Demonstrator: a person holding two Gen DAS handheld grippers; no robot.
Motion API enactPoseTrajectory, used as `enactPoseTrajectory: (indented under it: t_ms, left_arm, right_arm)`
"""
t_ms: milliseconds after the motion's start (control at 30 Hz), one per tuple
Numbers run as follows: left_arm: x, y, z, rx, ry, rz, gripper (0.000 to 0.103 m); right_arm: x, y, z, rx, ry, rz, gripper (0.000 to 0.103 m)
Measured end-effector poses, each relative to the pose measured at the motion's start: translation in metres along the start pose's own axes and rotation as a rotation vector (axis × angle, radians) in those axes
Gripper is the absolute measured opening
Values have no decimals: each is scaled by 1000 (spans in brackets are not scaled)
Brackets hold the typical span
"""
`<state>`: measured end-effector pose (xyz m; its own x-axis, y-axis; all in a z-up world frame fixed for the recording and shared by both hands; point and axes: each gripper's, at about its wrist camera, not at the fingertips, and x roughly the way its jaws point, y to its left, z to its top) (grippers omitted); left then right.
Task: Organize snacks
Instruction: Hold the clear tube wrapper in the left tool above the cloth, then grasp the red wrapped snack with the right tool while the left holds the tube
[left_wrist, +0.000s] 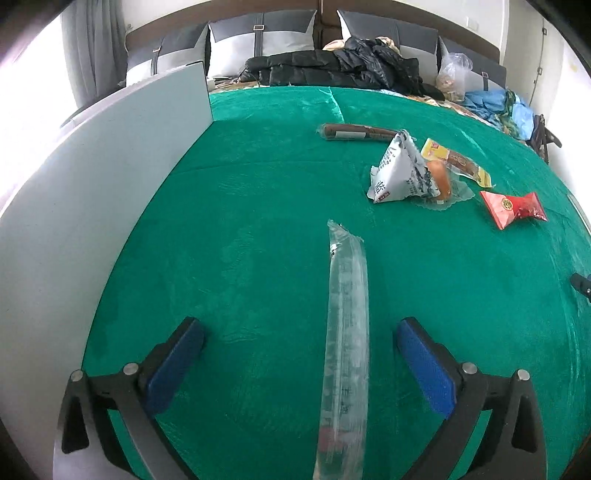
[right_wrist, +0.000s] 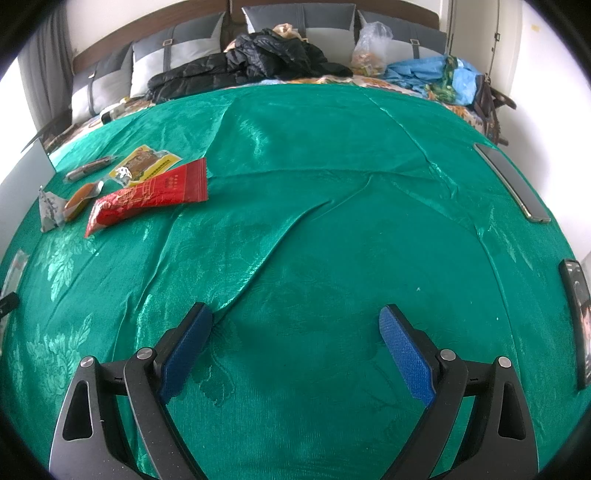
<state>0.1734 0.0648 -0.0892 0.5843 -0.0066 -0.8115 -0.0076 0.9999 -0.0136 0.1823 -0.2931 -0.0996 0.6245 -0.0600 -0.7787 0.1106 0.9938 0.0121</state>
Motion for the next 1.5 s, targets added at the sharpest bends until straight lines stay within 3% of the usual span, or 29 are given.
enactPoseTrajectory:
  t_ms: [1333, 1400, 1433, 1500]
  left_arm:
    - [1, 0, 1, 0, -1, -2, 103]
    - [1, 2, 0, 0, -1, -3, 103]
    - [2, 0, 1, 0, -1, -3, 103]
    - [2, 0, 1, 0, -1, -2, 103]
  right_arm:
    - [1, 1, 1, 1, -2, -10, 94]
    - [-2, 1, 6, 0, 18, 45, 91]
    - [-8, 3, 15, -5, -3, 122, 91]
    - [-20, 13, 38, -48, -59, 184, 92]
